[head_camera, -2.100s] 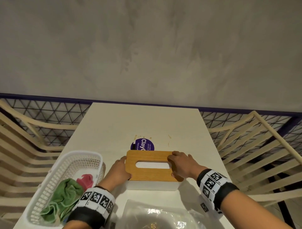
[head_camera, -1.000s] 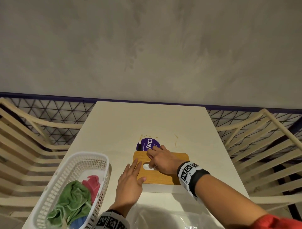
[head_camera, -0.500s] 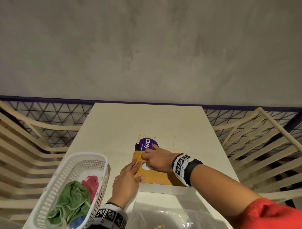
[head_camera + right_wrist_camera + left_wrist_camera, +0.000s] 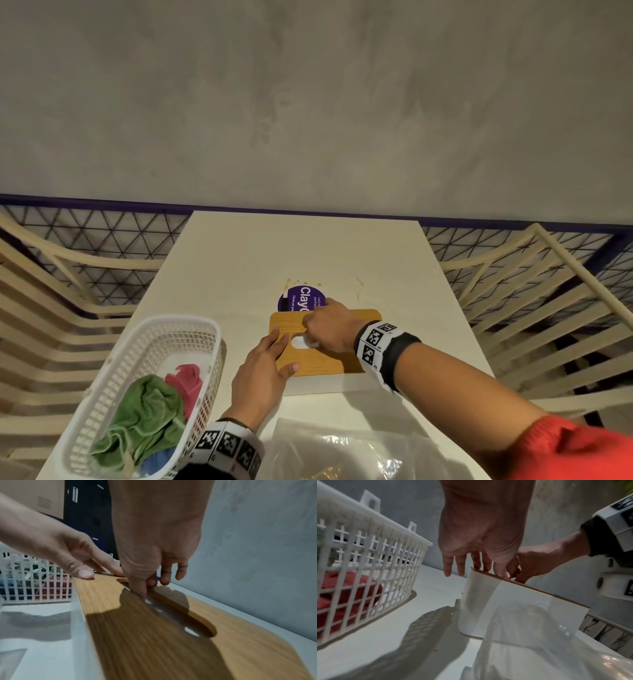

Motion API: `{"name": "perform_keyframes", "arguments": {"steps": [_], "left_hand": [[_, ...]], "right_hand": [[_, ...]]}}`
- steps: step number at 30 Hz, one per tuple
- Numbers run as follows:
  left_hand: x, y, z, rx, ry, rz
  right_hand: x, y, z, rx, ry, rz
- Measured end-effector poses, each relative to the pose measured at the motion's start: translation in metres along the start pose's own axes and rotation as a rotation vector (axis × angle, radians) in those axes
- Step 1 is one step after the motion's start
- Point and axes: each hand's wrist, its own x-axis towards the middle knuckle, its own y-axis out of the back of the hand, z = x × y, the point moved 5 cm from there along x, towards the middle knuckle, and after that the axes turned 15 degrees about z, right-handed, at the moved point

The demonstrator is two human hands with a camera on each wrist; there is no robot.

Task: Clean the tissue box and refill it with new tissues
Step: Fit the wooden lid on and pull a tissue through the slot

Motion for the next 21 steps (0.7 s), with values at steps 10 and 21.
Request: {"name": "perform_keyframes", "arguments": {"steps": [10, 21], "left_hand": [[-0.002, 0.004, 0.004, -0.004, -0.011, 0.004], [0.000, 0.004, 0.006, 0.069, -0.023, -0.008]], "right_hand": [[0.007, -0.009, -0.001, 0.018, 0.101, 0.073], [-0.003, -0.004, 0.006, 0.074, 0.207, 0.127]]}}
